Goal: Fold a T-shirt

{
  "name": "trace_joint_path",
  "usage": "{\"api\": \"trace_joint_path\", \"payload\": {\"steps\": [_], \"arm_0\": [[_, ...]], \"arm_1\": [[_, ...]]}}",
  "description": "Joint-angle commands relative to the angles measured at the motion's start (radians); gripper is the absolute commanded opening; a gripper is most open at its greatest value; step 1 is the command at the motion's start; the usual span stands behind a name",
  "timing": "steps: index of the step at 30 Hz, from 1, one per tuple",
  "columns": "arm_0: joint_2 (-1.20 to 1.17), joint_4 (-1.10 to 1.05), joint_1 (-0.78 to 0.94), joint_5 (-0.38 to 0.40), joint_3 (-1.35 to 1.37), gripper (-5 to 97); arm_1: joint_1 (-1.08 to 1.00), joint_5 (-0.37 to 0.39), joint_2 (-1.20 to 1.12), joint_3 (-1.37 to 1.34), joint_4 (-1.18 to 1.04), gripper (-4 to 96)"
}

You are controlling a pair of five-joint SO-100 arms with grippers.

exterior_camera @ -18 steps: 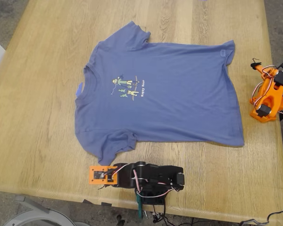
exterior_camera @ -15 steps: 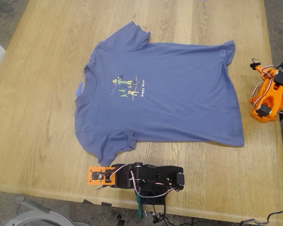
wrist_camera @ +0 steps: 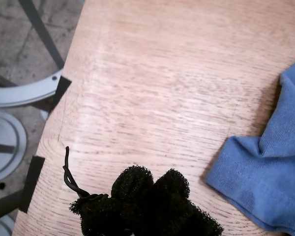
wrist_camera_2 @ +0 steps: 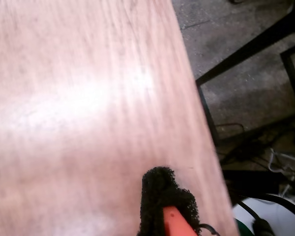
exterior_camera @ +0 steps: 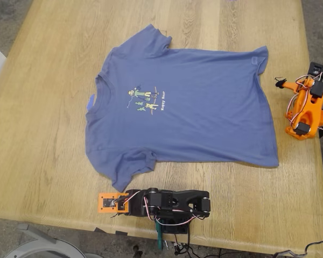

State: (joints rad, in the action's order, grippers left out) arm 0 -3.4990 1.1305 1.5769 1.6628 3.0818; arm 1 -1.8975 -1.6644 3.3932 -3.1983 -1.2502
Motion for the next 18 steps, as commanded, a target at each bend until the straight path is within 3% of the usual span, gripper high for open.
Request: {"api": "trace_joint_path", "payload": {"steps": [1,4,10,18], "arm_0": [[-0.114,0.015,-0.005,0.031,-0.017,0],[-0.114,0.034,-0.015,0.034,-0.017,0],[-0.112,0.094,-0.029,0.103,-0.017,0],[-0.112,0.094,-0.032,-0.028,-0.017,0]], "arm_1": [[-0.084,-0.009,0.011,-0.071,-0.003,66.5],[-0.221,-0.008,0.011,-0.071,-0.003,66.5],[-0.206,-0.006,0.011,-0.071,-0.003,66.5],[-0.094,-0.005,0.011,-0.072,-0.003,66.5]]}}
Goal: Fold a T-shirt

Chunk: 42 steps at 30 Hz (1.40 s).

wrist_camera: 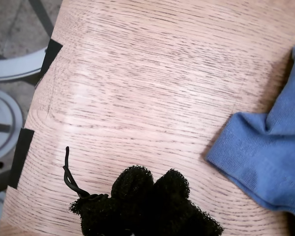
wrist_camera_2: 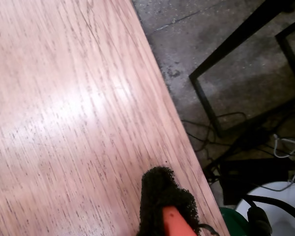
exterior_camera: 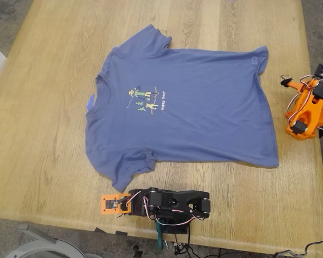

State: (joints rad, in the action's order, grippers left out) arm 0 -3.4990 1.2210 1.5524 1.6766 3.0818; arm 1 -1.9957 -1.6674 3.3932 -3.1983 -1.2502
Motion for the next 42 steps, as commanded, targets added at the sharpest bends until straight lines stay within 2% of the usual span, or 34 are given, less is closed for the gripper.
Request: {"api": "trace_joint_path", "payload": {"steps": [1,6,9,12,15,19,21,24,27,29,32,33,36,38,39,42], "arm_0": [[-0.112,0.003,-0.011,-0.055,-0.017,0],[-0.112,-0.009,-0.018,-0.104,-0.017,0],[-0.112,-0.02,-0.032,-0.086,-0.017,0],[-0.112,-0.061,-0.029,-0.15,-0.017,0],[-0.112,-0.061,-0.031,-0.153,-0.017,0],[-0.112,-0.063,-0.035,-0.196,-0.017,0],[-0.112,-0.063,-0.043,-0.196,-0.017,0],[-0.112,-0.063,-0.066,-0.213,-0.017,0],[-0.112,-0.063,-0.095,-0.224,-0.017,0],[-0.112,-0.069,-0.112,-0.232,-0.017,0],[-0.112,-0.132,-0.146,-0.229,-0.017,0],[-0.112,-0.158,-0.158,-0.227,-0.017,0],[-0.112,-0.219,-0.173,-0.262,-0.017,3],[-0.112,-0.261,-0.189,-0.244,-0.017,17],[-0.112,-0.276,-0.19,-0.241,-0.017,19],[-0.114,-0.322,-0.201,-0.212,-0.017,23]], "arm_1": [[0.012,-0.002,0.011,-0.072,-0.003,66.5],[0.057,0.003,0.011,-0.072,-0.003,66.5],[0.097,0.011,0.011,-0.072,-0.003,66.5],[0.16,0.002,0.009,-0.072,-0.003,66.5],[0.216,0.028,0.011,-0.072,-0.003,66.5],[0.21,-0.002,0.011,-0.072,-0.002,67.0],[0.173,-0.089,0.011,-0.072,0.015,76.9],[0.109,-0.23,0.011,-0.072,0.046,64.9],[0.029,-0.302,0.011,-0.072,0.06,61.0],[-0.02,-0.321,0.011,-0.072,0.063,49.2],[-0.003,-0.15,0.011,-0.072,0.06,33.4],[0.009,-0.164,0.011,-0.072,0.094,28.5],[-0.02,-0.156,0.011,-0.072,0.163,23.5],[-0.023,-0.143,0.011,-0.072,0.225,10.7],[-0.014,-0.107,0.011,-0.072,0.235,0.5],[0.002,-0.087,0.012,-0.071,0.273,0.1]]}}
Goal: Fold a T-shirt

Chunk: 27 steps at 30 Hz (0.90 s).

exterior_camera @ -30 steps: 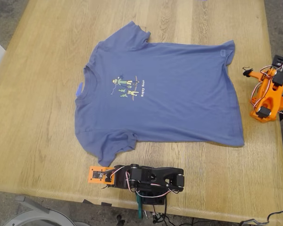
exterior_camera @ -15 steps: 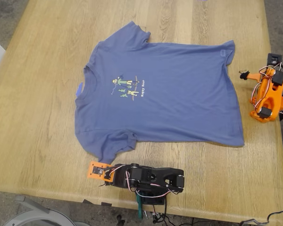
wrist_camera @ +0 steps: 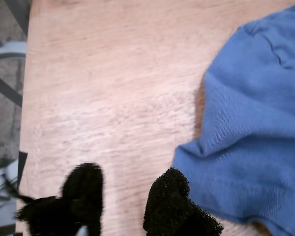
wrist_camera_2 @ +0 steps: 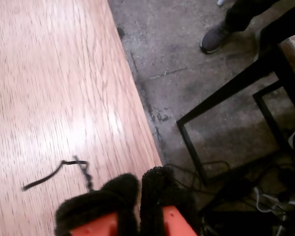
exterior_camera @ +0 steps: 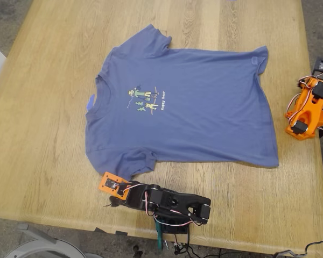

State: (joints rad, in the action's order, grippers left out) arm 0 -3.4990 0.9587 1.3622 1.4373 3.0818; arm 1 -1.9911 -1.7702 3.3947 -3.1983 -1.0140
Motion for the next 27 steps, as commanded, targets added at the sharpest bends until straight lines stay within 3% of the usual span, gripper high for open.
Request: {"api": "trace_joint_path", "payload": {"steps": [1,3,5,10,15,17,22,27], "arm_0": [[-0.114,-0.089,-0.012,0.046,-0.017,24],[-0.114,-0.144,-0.017,0.057,-0.017,24],[-0.114,-0.173,-0.025,0.061,-0.017,24],[-0.114,-0.282,-0.067,0.166,-0.017,21],[-0.112,-0.31,-0.106,0.183,-0.044,27],[-0.112,-0.252,-0.121,0.224,-0.075,33],[-0.091,-0.15,-0.213,0.233,-0.192,37],[0.166,-0.129,-0.27,0.233,-0.41,37]], "arm_1": [[0.003,0.025,0.011,-0.071,0.054,0.2],[0.02,0.029,0.011,-0.061,0.075,8.6],[0.04,0.035,0.011,-0.057,0.117,10.4],[-0.002,0.021,0.012,-0.051,0.27,22.6],[0.005,0.087,0.012,-0.025,0.377,31.2],[0.048,0.107,0.012,0.003,0.374,32.4],[0.218,0.141,0.012,0.097,0.36,30.9],[0.324,0.15,0.011,0.207,0.268,29.5]]}}
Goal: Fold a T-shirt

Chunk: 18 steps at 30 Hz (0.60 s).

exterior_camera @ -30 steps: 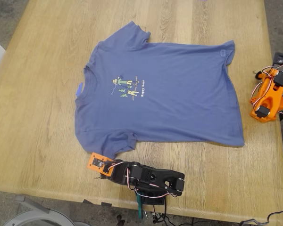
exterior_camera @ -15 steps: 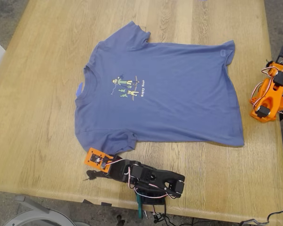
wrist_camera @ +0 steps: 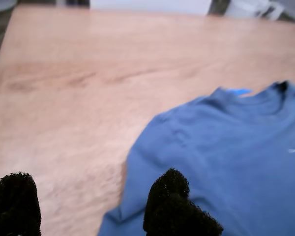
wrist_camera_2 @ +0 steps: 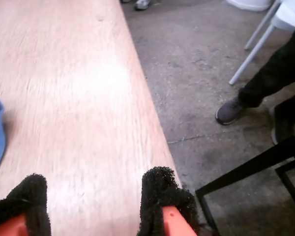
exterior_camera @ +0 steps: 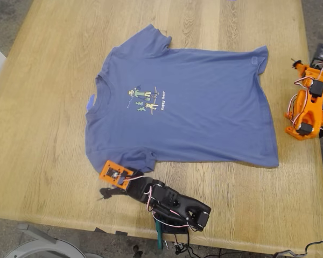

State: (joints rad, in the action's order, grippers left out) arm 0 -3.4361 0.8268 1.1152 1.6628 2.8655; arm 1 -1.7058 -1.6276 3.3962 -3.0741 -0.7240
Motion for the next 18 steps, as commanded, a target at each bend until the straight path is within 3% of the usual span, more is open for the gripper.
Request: {"api": "trace_joint_path", "payload": {"steps": [1,9,18], "arm_0": [[0.169,0.003,-0.029,0.008,-0.249,37],[0.609,0.13,-0.118,0.018,-0.678,43],[0.818,0.331,-0.239,0.029,-0.951,47]], "arm_1": [[0.058,0.012,0.006,0.106,-0.038,29.3],[0.324,0.031,-0.146,0.367,-0.146,28.4],[0.649,0.037,-0.486,0.773,-0.196,23.8]]}}
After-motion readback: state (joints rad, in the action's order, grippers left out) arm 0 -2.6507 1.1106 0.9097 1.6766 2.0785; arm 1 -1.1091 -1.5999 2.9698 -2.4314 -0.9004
